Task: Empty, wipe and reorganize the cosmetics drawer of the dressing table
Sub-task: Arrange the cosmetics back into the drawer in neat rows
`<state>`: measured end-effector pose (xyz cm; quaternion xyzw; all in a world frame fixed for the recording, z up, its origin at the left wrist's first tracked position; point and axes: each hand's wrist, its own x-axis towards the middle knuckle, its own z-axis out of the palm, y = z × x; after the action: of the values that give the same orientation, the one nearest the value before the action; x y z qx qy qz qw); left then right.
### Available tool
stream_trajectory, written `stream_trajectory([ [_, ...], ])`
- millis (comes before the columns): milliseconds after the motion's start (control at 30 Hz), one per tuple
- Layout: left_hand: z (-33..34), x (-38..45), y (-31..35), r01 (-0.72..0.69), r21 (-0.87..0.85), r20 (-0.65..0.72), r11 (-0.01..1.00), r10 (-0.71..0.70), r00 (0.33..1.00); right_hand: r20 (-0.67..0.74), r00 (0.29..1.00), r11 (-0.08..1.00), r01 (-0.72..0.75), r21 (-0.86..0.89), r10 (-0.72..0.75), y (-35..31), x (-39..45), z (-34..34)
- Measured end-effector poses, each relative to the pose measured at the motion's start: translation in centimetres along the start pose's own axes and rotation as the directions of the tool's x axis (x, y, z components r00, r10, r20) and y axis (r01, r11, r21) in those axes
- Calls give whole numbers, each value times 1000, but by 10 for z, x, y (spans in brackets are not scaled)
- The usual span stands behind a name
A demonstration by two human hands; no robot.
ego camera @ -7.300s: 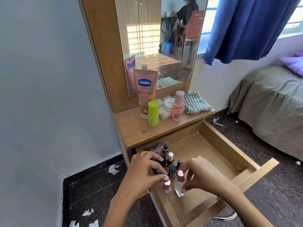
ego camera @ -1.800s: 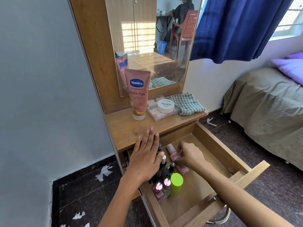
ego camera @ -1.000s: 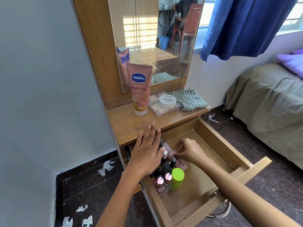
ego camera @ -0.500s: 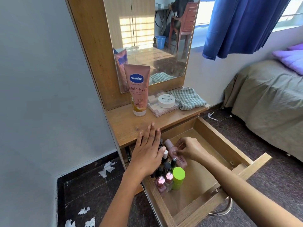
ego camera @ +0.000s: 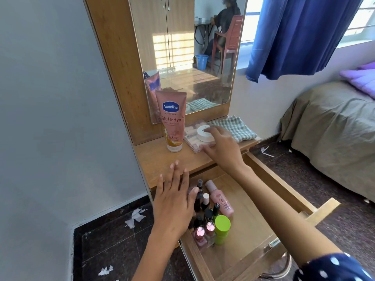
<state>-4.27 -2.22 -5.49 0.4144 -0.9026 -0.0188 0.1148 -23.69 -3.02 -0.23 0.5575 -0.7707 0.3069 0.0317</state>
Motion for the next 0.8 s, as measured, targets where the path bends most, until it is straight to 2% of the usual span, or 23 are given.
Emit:
stream_trajectory([
  [67, -3, -6, -7, 38, 41, -5, 998, -37, 999, 86, 996, 998, -5, -58, 10, 3, 12, 5],
  [167, -4, -11, -12, 47, 61, 13, 997, -48, 999, 147, 988, 999, -54, 8, 52, 9, 21, 4],
  [467, 3, -13, -12, 40, -14, 19, 999, -40, 999, 89, 989, 992, -120, -26, 122, -9, 23, 3],
  [800, 3, -14, -10, 40, -52, 13, 998, -40, 999, 79, 996, 979, 34, 202, -51, -53, -16, 17],
])
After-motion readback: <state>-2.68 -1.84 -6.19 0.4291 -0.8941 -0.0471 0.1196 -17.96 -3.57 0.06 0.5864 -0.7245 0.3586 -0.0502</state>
